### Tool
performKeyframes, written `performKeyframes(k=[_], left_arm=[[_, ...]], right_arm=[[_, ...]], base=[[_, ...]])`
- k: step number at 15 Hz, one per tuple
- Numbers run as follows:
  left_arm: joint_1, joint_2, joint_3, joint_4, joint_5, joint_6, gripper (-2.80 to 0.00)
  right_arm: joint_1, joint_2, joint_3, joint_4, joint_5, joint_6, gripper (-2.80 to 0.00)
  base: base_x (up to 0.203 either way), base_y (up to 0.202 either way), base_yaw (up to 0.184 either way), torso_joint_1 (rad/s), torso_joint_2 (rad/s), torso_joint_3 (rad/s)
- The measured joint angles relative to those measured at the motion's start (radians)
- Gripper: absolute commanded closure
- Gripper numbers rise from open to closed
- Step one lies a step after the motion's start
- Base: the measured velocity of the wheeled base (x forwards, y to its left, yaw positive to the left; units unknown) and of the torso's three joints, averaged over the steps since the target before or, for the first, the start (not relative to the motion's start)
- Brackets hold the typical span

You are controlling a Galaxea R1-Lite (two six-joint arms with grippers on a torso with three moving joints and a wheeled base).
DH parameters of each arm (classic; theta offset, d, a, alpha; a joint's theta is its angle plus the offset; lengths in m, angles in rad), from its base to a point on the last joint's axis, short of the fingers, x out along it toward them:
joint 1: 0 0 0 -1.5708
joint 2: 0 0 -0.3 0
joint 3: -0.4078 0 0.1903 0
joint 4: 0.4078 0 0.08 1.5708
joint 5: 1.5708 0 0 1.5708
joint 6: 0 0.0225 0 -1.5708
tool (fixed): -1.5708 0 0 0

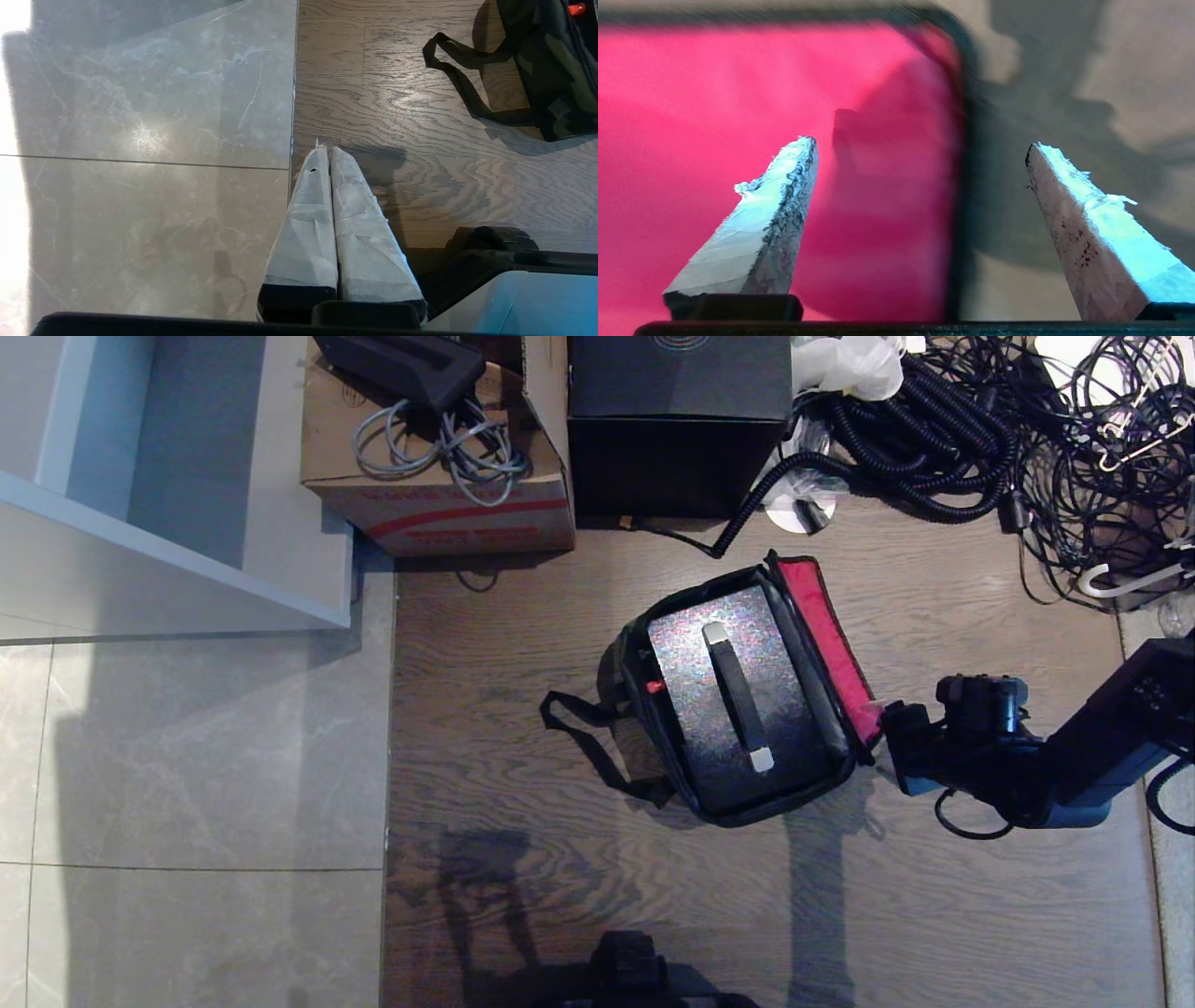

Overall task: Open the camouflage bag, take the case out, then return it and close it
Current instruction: Close the top of the storage box

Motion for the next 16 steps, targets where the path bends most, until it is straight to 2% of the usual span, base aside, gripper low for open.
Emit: performKeyframes(k=[4,6,8,16], left_arm=[[0.000,0.000,0.000,0.000,0.000,0.000,0.00],[0.000,0.000,0.000,0.000,0.000,0.000,0.00],[0.000,0.000,0.000,0.000,0.000,0.000,0.00],[0.000,0.000,0.000,0.000,0.000,0.000,0.00]], right_arm=[[-0.007,0.042,-0.039,-0.021,0.001,0.050,-2.80],[-0.001,0.044,-0.051,-0.025,0.040,0.076,-2.80],[0.002,0.046,-0.064,-0.023,0.047,0.087,-2.80],[0.017,0.063,-0.118,-0.025,0.062,0.086,-2.80]], base=[[0.000,0.000,0.000,0.000,0.00,0.000],[0.000,0.000,0.000,0.000,0.00,0.000],[0.000,0.000,0.000,0.000,0.00,0.000],[0.000,0.000,0.000,0.000,0.00,0.000]])
